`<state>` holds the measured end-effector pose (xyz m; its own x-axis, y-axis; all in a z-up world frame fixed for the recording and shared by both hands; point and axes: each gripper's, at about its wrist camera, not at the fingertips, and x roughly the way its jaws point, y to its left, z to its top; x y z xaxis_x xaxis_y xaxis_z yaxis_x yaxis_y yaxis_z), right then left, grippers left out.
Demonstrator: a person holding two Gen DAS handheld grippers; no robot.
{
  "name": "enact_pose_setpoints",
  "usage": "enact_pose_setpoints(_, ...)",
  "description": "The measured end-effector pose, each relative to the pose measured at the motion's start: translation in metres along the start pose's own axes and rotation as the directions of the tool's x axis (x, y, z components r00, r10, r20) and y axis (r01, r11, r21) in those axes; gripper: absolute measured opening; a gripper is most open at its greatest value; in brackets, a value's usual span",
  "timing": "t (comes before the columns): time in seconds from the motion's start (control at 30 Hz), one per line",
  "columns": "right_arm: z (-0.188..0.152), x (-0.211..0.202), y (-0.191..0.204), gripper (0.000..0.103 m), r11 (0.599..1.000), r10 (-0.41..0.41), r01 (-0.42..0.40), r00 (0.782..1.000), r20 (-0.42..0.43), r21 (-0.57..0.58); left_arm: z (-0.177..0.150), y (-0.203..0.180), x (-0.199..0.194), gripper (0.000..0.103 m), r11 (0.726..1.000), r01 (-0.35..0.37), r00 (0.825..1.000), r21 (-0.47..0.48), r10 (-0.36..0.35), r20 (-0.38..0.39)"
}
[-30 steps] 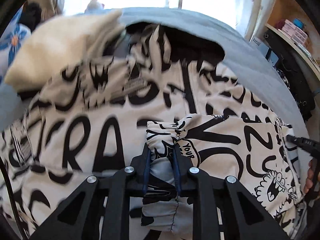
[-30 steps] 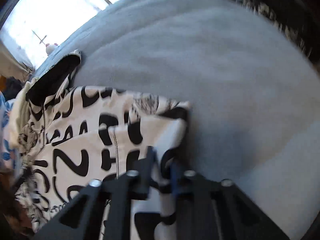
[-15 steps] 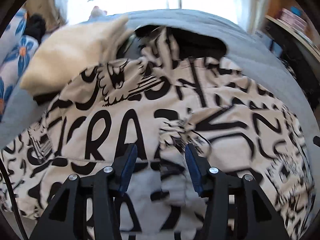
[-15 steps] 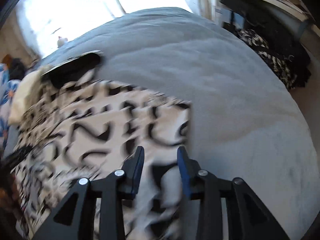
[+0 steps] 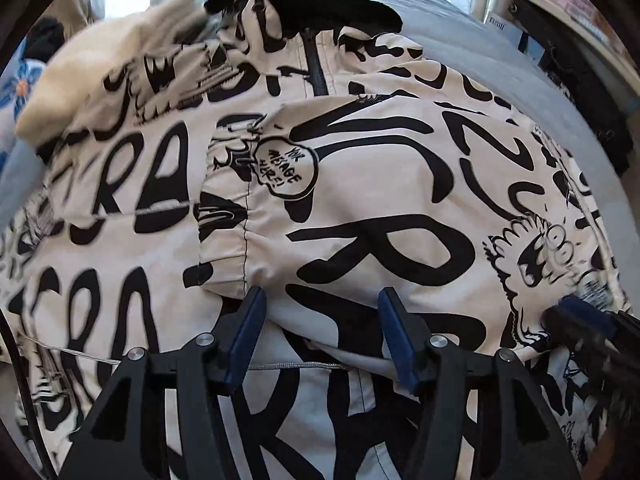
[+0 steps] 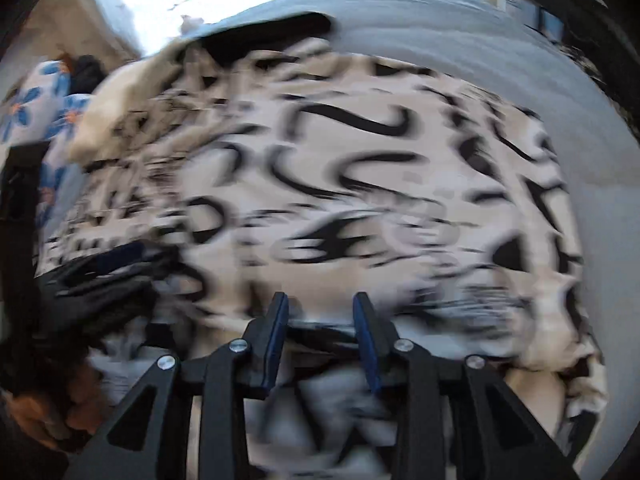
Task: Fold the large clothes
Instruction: 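Open the left tool and withdraw it from the folded sleeve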
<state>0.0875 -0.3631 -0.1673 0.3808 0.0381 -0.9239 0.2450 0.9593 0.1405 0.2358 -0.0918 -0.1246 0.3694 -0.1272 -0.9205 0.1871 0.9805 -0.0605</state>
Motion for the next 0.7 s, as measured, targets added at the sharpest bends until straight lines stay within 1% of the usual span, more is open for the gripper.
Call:
enact_pose_setpoints(0.03,-0.001,-0.003,-0.011,0.032,1.000,-0.025,0.025,1.000,0.011,0.016,0.000,0.002,-0.001,0.057,1.000,0.015,1.000,-0.008,-0.015,-0.001)
enact_pose_setpoints(0.07,-0.003,-0.009,-0.033,0.031,0.997,-0.069,0.067,0.997,0.025,0.047,-0.001,0.003,-0.001,0.057,1.000,0.022,1.000,-0.004,-0.022,0.000)
enact_pose_setpoints(0.1,-0.005,-0.013,-0.049,0.016,0.994,-0.082,0.080,0.996,0.032,0.069,-0.001,0.003,-0.001,0.057,0.999,0.041,0.999,0.008,-0.041,-0.012)
enact_pose_setpoints(0.13,-0.008,-0.016,-0.067,0.004,0.994,-0.047,0.044,0.999,0.028,0.099,-0.003,0.002,-0.001,0.057,0.999,0.039,0.999,0.014,-0.039,-0.008)
enact_pose_setpoints(0.17,-0.010,-0.018,-0.082,0.000,0.991,-0.004,0.002,1.000,0.021,0.132,-0.004,0.001,-0.001,0.057,0.999,0.043,0.999,0.020,-0.043,-0.005)
enact_pose_setpoints(0.2,-0.013,-0.019,-0.092,0.000,0.986,0.037,-0.040,0.999,0.018,0.164,-0.005,0.001,-0.001,0.057,0.999,0.043,0.999,0.023,-0.043,-0.005)
enact_pose_setpoints(0.23,-0.014,-0.020,-0.098,0.000,0.980,0.061,-0.063,0.998,0.021,0.187,-0.007,-0.001,-0.002,0.057,0.999,0.034,0.999,0.027,-0.034,-0.001)
enact_pose_setpoints(0.27,-0.015,-0.021,-0.099,0.000,0.979,0.063,-0.066,0.998,0.023,0.194,-0.006,0.001,-0.001,0.057,0.999,0.027,1.000,0.029,-0.027,0.001)
enact_pose_setpoints(0.33,-0.014,-0.023,-0.092,0.000,0.983,0.023,-0.026,1.000,0.020,0.180,-0.003,-0.003,0.002,0.057,1.000,0.009,1.000,0.029,-0.009,-0.001)
enact_pose_setpoints(0.43,-0.014,-0.026,-0.071,0.006,0.989,-0.018,0.016,1.000,0.017,0.150,0.000,-0.002,0.002,0.057,1.000,0.003,1.000,0.014,-0.002,-0.015)
enact_pose_setpoints(0.47,-0.013,-0.027,-0.067,0.011,0.990,-0.027,0.025,1.000,0.015,0.140,0.000,-0.001,0.001,0.057,1.000,-0.001,1.000,0.010,0.001,-0.021)
enact_pose_setpoints(0.5,-0.014,-0.028,-0.066,0.017,0.991,-0.030,0.027,0.999,0.016,0.134,-0.001,-0.001,-0.002,0.057,1.000,-0.005,1.000,0.009,0.005,-0.023)
enact_pose_setpoints(0.53,-0.014,-0.030,-0.063,0.020,0.991,-0.029,0.026,0.999,0.018,0.133,-0.002,0.000,-0.005,0.057,1.000,-0.012,1.000,0.010,0.012,-0.024)
enact_pose_setpoints(0.6,-0.017,-0.035,-0.061,0.029,0.990,-0.018,0.015,1.000,0.023,0.143,-0.005,0.000,-0.013,0.057,1.000,-0.023,1.000,0.018,0.023,-0.018)
enact_pose_setpoints(0.7,-0.022,-0.043,-0.059,0.035,0.987,-0.008,0.003,1.000,0.026,0.164,-0.012,0.002,-0.025,0.058,0.999,-0.030,0.999,0.017,0.030,-0.012)
